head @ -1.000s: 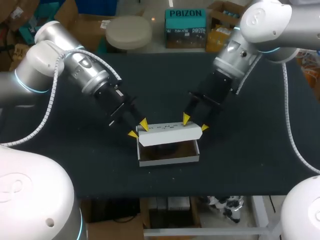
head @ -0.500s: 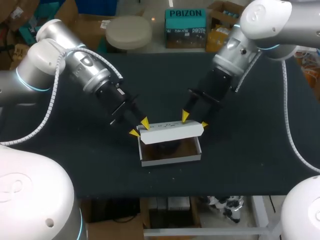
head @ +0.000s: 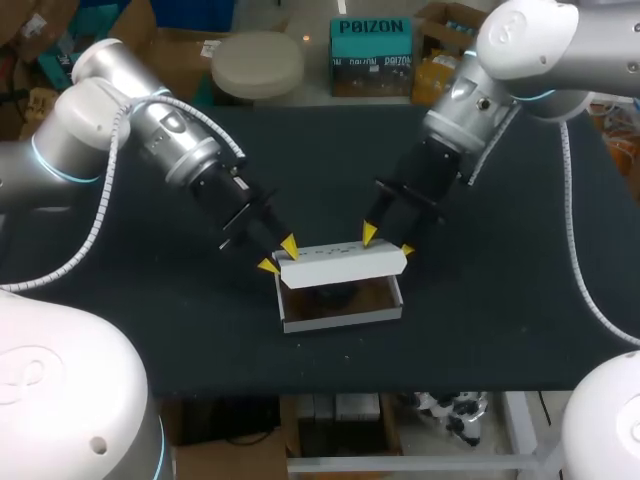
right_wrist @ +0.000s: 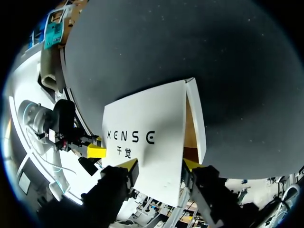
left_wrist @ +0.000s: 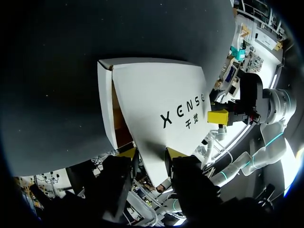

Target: Assemble the packaging by folding the flat box into shape, placing the metal phone stand inside, and closing the box properly

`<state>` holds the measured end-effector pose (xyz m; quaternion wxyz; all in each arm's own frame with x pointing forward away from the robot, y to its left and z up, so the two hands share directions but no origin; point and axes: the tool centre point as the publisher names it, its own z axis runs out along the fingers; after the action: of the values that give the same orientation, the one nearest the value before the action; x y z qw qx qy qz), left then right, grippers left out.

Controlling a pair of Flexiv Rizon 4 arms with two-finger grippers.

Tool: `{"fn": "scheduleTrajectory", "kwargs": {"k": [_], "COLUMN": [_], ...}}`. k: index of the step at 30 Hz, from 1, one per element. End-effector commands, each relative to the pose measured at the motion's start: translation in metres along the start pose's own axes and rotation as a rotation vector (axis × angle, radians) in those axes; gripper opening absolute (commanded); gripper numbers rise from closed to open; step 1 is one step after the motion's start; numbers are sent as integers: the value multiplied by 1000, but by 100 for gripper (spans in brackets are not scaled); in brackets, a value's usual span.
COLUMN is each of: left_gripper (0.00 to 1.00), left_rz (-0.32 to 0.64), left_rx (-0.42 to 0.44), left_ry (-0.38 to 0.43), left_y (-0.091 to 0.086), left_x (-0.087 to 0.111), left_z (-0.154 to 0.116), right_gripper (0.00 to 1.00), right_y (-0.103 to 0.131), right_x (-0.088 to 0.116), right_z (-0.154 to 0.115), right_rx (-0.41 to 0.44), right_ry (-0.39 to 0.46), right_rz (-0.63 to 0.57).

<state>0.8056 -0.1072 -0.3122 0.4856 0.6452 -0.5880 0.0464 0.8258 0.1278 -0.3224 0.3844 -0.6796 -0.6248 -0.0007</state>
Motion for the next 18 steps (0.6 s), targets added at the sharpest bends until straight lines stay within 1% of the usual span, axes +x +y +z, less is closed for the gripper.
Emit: {"fn": "scheduleTrajectory", "kwargs": {"k": [1,4,8,18], "left_gripper": [36,36,36,38], "left_rz": [2,4,6,17], "left_rx": [-4,-5,-9,-2], "left_ry": [-4,-6,-7,-15], "left_y": [-1,-2,-4,-5], "left_x": [3,2,-1,-6], "left_z": [1,1,3,4], "right_gripper": [60,61,59,62], "right_y": [3,2,3,2], "right_x": [5,6,3,-2], "right_z": [2,2,4,10], "right_rx": [7,2,-1,-5], "right_ry": [-5,-9,-12,-22], "right_rz": [2,2,4,-1]}}
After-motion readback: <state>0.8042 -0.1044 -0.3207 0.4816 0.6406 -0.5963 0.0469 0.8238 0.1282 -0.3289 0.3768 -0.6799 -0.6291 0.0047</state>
